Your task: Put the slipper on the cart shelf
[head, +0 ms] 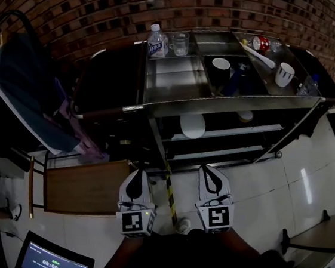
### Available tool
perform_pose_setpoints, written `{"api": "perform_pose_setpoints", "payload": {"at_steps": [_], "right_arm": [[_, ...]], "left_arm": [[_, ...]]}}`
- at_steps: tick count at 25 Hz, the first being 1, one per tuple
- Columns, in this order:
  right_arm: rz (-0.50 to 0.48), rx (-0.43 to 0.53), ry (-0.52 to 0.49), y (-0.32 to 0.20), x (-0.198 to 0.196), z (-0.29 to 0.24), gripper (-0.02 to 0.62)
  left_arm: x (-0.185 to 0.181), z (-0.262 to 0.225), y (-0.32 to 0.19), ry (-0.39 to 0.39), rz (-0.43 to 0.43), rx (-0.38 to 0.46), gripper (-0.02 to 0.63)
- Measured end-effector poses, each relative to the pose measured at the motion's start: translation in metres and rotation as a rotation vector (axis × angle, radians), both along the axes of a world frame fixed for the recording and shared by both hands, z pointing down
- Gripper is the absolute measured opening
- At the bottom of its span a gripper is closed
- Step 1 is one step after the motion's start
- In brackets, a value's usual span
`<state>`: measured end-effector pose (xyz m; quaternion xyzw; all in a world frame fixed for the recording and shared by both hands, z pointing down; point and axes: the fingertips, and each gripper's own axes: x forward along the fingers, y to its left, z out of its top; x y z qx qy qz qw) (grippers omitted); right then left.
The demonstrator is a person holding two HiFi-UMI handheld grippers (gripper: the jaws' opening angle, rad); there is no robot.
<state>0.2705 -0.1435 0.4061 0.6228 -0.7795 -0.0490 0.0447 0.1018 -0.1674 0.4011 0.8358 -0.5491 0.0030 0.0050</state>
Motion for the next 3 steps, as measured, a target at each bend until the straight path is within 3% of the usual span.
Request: {"api": "perform_pose_setpoints", "payload": {"at_steps": [3], "right_arm": [[0.006, 0.003, 0.001, -0.0017, -0.0003, -0.0002, 0.002]], "left_arm": [[-0.0013, -0.0016, -0.0017, 0.017, -0.002, -0.004, 0.015]]}}
